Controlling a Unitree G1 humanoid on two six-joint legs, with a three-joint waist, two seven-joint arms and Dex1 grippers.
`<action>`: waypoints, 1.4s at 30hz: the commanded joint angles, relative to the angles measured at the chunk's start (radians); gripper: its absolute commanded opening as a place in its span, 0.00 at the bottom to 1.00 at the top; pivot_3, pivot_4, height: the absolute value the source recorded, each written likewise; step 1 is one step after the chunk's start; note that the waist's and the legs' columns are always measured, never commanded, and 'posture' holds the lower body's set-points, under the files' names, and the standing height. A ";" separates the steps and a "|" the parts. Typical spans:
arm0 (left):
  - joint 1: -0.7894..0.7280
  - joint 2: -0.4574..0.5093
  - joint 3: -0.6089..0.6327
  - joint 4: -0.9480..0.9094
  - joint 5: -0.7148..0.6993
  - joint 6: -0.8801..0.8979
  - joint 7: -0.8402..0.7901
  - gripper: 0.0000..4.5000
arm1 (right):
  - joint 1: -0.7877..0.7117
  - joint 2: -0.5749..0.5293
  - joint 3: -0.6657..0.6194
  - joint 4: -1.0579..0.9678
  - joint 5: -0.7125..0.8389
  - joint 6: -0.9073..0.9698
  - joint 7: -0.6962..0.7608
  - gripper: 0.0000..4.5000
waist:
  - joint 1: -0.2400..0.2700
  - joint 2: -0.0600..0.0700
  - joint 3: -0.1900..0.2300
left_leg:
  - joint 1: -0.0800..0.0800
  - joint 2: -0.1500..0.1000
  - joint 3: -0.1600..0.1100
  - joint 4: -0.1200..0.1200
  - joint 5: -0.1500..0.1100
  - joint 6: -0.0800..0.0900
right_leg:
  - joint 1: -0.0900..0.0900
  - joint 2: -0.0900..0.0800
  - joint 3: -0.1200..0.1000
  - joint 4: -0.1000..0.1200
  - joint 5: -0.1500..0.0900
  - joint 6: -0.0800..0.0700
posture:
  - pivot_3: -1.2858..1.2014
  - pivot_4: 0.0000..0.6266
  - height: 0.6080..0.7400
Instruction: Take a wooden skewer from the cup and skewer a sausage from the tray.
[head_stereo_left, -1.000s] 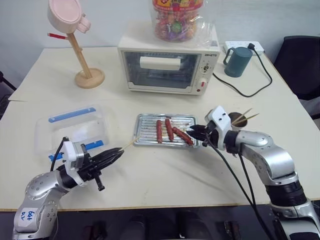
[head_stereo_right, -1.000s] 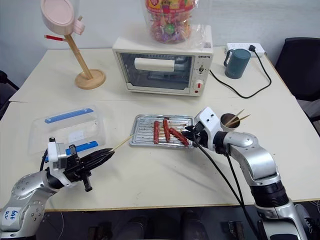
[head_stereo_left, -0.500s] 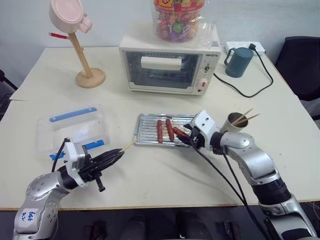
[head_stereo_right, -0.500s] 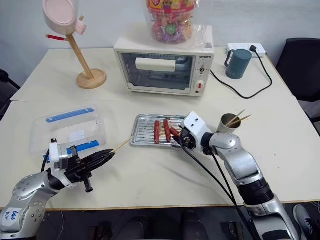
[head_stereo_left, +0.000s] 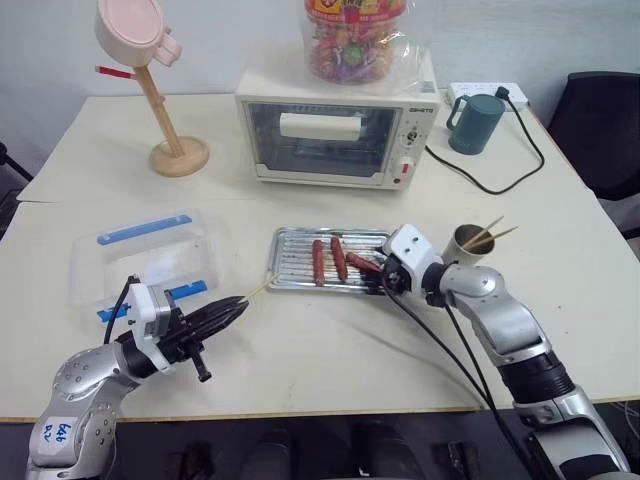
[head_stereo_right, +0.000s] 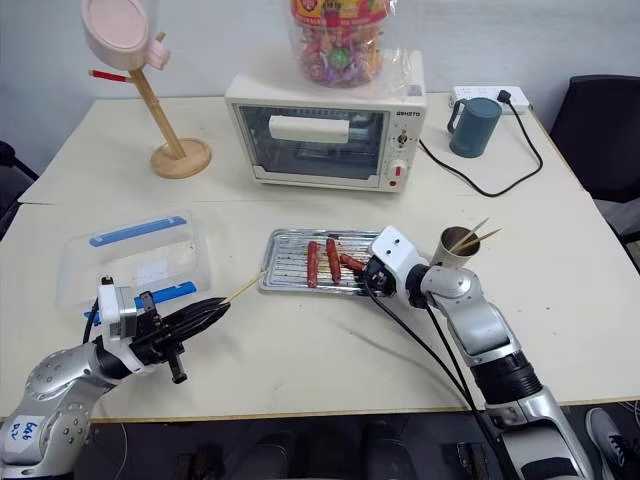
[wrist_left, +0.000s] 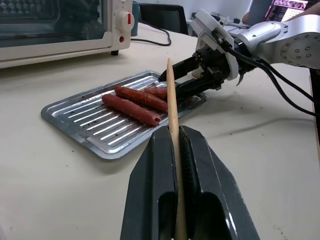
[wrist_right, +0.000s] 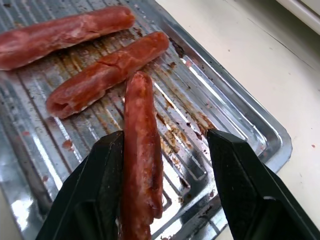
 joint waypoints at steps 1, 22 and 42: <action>0.002 0.001 0.005 -0.041 -0.016 0.002 0.008 0.00 | -0.033 0.010 -0.053 -0.002 0.016 -0.013 -0.007 0.60 | 0.000 0.000 0.000 | 0.000 0.000 0.000 0.000 0.000 0.000 | 0.000 0.000 0.000 0.000 0.000 0.000 | 0.52 0.24 1.00; -0.017 0.000 -0.004 -0.040 -0.018 0.009 0.020 0.00 | -0.049 0.017 -0.022 0.072 -0.014 -0.032 0.064 0.43 | 0.000 0.000 0.000 | 0.000 0.000 0.000 0.000 0.000 0.000 | 0.000 0.000 0.000 0.001 0.000 0.000 | 0.52 0.24 1.00; -0.018 0.006 -0.004 -0.047 -0.021 0.022 0.023 0.00 | -0.047 0.013 -0.028 0.069 -0.015 -0.006 0.076 0.07 | 0.000 0.000 0.000 | 0.000 0.000 0.000 0.001 0.000 0.000 | 0.000 0.000 0.000 0.002 0.000 0.000 | 0.52 0.24 1.00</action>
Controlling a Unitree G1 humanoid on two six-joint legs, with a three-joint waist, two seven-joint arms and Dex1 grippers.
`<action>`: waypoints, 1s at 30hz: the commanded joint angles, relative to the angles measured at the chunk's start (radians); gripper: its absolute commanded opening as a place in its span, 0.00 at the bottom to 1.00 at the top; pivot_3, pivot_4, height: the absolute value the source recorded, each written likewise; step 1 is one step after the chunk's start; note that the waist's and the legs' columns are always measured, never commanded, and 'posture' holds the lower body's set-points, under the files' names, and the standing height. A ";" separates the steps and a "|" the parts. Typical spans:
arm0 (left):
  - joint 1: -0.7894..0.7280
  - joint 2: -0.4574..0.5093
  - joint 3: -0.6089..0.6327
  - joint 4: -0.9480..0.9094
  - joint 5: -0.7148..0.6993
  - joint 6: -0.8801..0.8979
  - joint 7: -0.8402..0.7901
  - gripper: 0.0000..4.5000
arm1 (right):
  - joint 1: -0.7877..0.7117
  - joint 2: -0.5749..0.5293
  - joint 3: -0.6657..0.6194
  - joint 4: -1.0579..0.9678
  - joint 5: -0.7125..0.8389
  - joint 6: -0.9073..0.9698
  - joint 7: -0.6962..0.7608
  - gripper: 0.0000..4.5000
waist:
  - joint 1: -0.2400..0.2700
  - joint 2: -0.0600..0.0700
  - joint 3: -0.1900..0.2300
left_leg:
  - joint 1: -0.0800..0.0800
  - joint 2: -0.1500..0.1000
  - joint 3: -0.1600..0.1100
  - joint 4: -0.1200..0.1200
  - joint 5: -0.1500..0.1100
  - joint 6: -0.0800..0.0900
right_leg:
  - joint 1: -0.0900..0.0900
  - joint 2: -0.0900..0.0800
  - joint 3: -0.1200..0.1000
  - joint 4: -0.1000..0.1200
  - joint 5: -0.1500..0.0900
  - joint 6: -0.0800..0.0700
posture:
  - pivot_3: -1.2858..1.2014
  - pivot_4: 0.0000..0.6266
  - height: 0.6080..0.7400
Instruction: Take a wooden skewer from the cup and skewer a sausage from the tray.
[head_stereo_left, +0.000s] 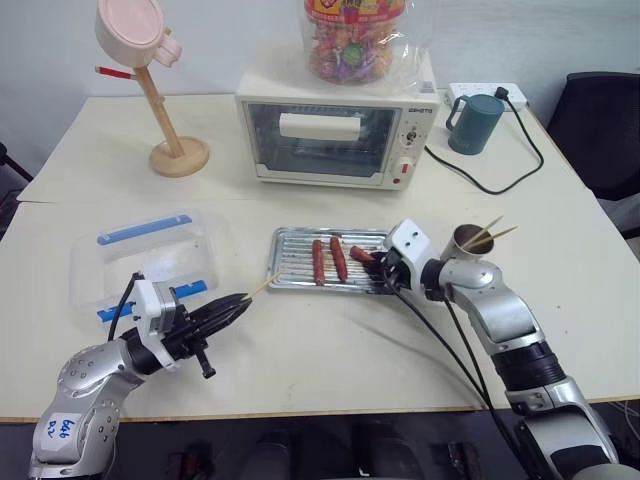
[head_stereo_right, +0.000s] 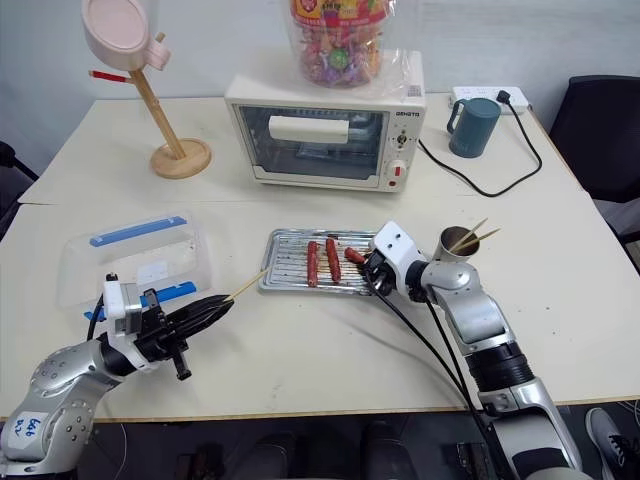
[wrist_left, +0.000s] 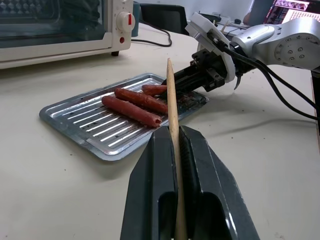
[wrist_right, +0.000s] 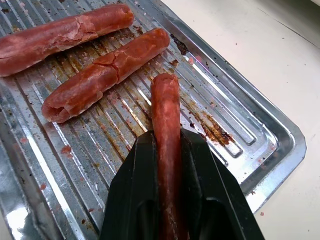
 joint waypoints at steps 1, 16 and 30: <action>-0.004 0.005 0.010 -0.036 -0.020 0.000 -0.002 0.00 | -0.007 -0.004 -0.013 -0.018 -0.006 -0.008 -0.004 0.07 | 0.000 0.000 0.000 | 0.000 0.000 0.000 0.000 0.000 0.000 | 0.000 0.000 0.000 0.000 0.000 0.000 | 0.52 0.24 1.00; -0.066 0.189 -0.004 -0.069 -0.027 0.046 -0.164 0.00 | 0.030 -0.304 -0.116 -0.358 0.319 0.007 0.479 0.07 | 0.003 0.000 0.000 | 0.000 0.000 0.000 0.000 0.000 0.000 | 0.000 0.000 0.000 -0.001 0.000 0.000 | 0.52 0.24 1.00; -0.255 0.266 -0.122 -0.003 -0.029 0.101 -0.340 0.00 | 0.041 -0.366 -0.061 -0.442 0.395 0.068 0.595 0.07 | 0.004 0.000 0.000 | 0.000 0.000 -0.001 -0.001 0.000 0.000 | 0.001 0.000 0.000 -0.002 0.000 0.000 | 0.52 0.24 1.00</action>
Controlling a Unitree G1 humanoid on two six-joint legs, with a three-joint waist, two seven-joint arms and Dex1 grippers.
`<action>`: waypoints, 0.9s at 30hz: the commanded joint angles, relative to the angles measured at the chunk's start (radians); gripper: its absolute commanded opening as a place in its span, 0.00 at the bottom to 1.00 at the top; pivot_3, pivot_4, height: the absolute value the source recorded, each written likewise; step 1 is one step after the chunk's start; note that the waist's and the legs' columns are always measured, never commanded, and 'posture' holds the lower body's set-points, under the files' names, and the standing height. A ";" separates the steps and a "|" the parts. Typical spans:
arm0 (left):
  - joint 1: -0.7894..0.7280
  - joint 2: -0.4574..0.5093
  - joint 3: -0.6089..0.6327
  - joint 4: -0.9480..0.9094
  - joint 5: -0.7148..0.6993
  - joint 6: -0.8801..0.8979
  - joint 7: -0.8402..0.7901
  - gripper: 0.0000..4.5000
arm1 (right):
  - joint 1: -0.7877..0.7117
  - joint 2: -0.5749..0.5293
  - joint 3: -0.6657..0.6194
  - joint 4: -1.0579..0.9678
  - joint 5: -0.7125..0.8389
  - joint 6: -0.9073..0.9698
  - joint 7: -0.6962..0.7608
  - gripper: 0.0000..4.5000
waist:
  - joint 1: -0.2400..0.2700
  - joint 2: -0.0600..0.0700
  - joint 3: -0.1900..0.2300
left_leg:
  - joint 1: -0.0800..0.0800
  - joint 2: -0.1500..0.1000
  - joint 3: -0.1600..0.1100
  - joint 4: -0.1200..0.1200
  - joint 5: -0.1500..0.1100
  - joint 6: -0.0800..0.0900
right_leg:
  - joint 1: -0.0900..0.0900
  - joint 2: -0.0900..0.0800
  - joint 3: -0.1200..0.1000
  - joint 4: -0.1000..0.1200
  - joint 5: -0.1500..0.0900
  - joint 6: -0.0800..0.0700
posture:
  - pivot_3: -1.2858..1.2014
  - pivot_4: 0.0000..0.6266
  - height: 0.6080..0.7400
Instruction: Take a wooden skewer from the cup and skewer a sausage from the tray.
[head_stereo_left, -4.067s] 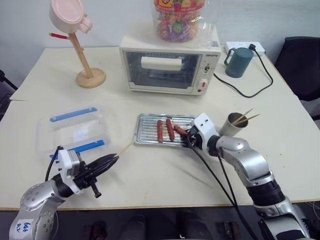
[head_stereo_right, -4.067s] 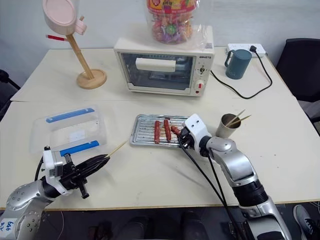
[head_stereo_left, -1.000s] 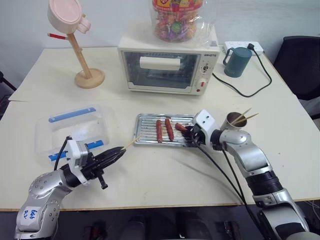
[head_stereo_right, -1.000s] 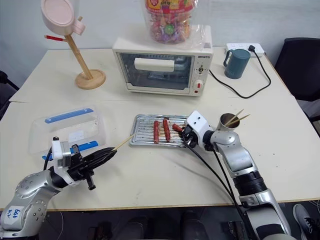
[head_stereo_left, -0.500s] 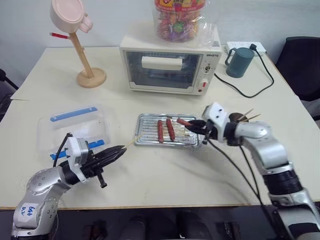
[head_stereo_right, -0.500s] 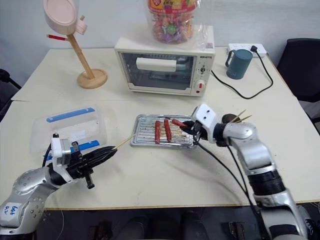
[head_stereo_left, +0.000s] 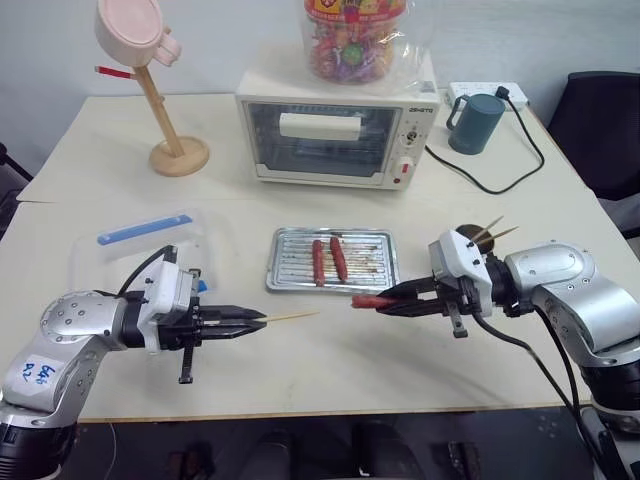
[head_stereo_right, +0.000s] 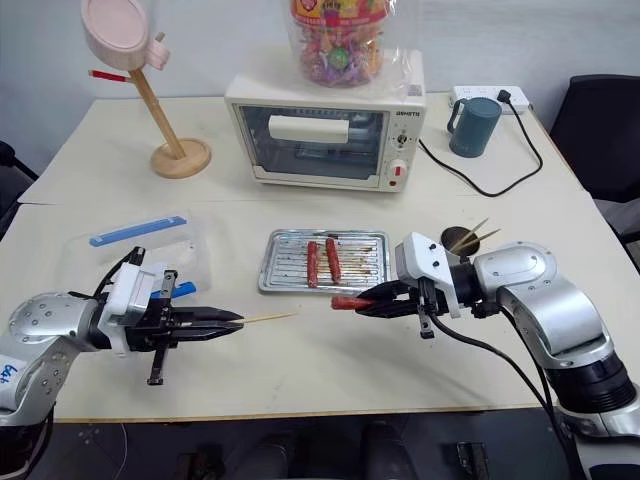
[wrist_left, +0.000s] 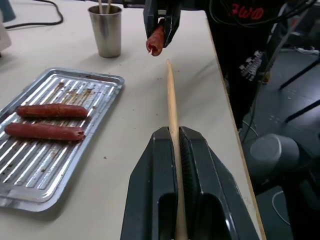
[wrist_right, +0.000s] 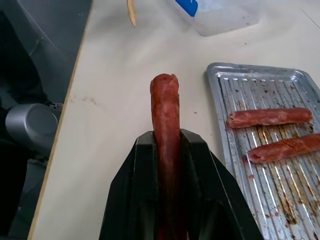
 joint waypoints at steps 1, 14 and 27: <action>-0.025 -0.006 -0.020 -0.008 -0.009 0.002 -0.017 0.00 | -0.027 -0.005 0.012 -0.045 0.016 0.009 0.004 0.07 | 0.000 0.000 0.000 | 0.000 0.000 0.000 0.000 0.000 0.000 | 0.000 0.000 0.000 0.000 0.000 0.000 | 0.52 0.24 1.00; -0.030 -0.026 -0.049 0.000 0.012 -0.013 -0.017 0.00 | -0.047 0.022 0.044 -0.086 0.024 0.043 -0.027 0.07 | 0.000 0.000 0.000 | 0.000 0.000 0.000 0.000 0.000 0.000 | 0.000 0.000 0.000 0.000 0.000 0.000 | 0.52 0.24 1.00; -0.026 -0.033 -0.053 0.013 0.031 -0.018 -0.021 0.00 | -0.040 0.014 0.052 -0.109 0.039 0.050 -0.038 0.07 | 0.000 0.000 0.000 | 0.000 0.000 0.000 0.000 0.000 0.000 | 0.000 0.000 0.000 0.001 0.000 0.000 | 0.52 0.24 1.00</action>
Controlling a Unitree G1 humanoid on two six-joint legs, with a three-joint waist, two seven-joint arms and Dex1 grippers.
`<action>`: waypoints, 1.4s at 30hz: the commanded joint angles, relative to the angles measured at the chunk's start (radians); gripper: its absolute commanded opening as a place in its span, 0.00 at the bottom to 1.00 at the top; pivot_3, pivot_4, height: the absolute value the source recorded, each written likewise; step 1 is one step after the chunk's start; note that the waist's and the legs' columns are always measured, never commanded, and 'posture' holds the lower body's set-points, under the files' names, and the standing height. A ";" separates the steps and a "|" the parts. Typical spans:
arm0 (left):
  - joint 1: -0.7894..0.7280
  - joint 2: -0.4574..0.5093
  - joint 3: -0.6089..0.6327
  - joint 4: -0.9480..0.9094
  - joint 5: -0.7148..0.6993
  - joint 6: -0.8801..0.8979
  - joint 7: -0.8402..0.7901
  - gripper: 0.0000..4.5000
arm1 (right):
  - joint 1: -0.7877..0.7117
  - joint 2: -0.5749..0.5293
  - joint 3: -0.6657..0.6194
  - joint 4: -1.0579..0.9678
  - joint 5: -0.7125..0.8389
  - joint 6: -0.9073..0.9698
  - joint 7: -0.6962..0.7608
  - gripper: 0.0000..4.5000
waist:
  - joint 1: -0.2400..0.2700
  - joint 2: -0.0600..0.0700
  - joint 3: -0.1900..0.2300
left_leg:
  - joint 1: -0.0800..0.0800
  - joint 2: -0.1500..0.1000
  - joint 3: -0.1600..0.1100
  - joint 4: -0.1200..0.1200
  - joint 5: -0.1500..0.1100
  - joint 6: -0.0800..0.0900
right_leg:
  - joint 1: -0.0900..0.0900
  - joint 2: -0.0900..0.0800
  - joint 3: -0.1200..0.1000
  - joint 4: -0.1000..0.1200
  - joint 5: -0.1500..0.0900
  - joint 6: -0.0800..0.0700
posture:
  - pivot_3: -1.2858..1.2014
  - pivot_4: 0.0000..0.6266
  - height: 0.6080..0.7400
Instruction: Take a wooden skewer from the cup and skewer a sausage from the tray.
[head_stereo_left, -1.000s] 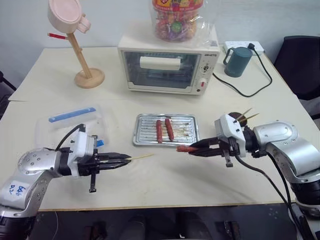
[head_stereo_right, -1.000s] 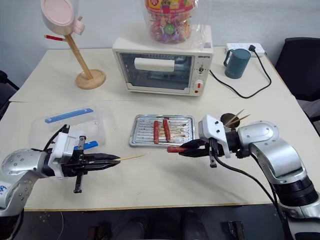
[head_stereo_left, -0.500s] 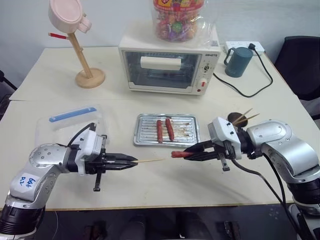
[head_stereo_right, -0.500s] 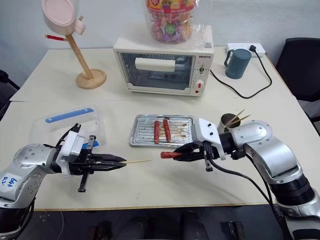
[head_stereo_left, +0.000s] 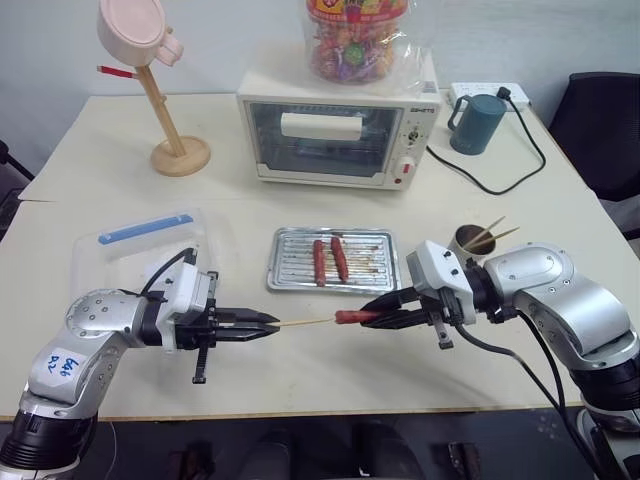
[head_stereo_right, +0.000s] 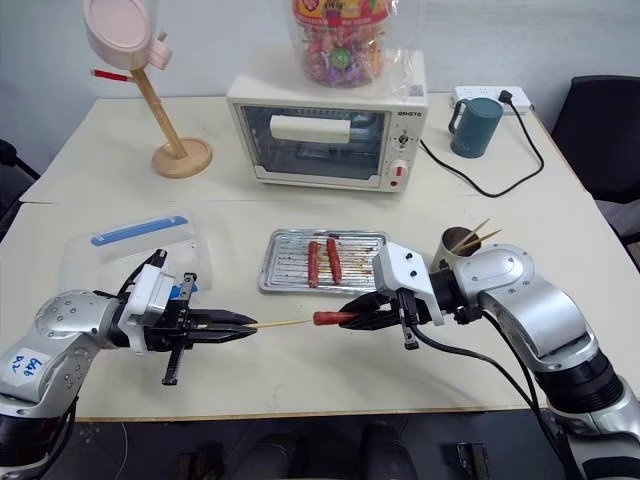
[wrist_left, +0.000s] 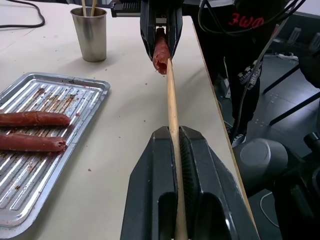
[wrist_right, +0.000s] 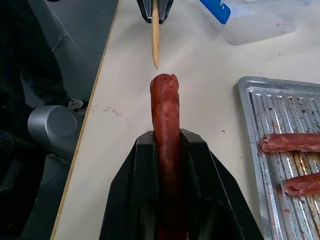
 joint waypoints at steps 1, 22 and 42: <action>-0.003 0.008 -0.001 0.008 0.011 -0.012 -0.011 0.00 | -0.006 -0.002 -0.016 -0.037 0.022 -0.002 0.000 0.07 | 0.000 0.000 0.000 | 0.000 0.000 0.000 0.000 0.000 0.000 | 0.000 0.000 0.000 0.000 0.000 0.000 | 0.52 0.24 1.00; -0.028 -0.019 -0.032 0.008 0.010 -0.003 0.001 0.00 | -0.017 0.010 0.001 -0.033 0.017 -0.001 -0.014 0.07 | 0.001 0.000 0.000 | 0.000 0.000 0.000 0.000 0.000 0.000 | 0.000 0.000 0.000 0.000 0.000 0.000 | 0.52 0.24 1.00; -0.082 -0.042 -0.070 0.020 0.014 0.012 0.007 0.00 | -0.018 0.000 0.032 -0.041 -0.009 -0.013 0.006 0.07 | 0.000 0.000 0.000 | 0.000 0.000 0.000 0.001 0.000 0.000 | 0.000 0.000 0.000 0.001 0.000 0.000 | 0.52 0.24 1.00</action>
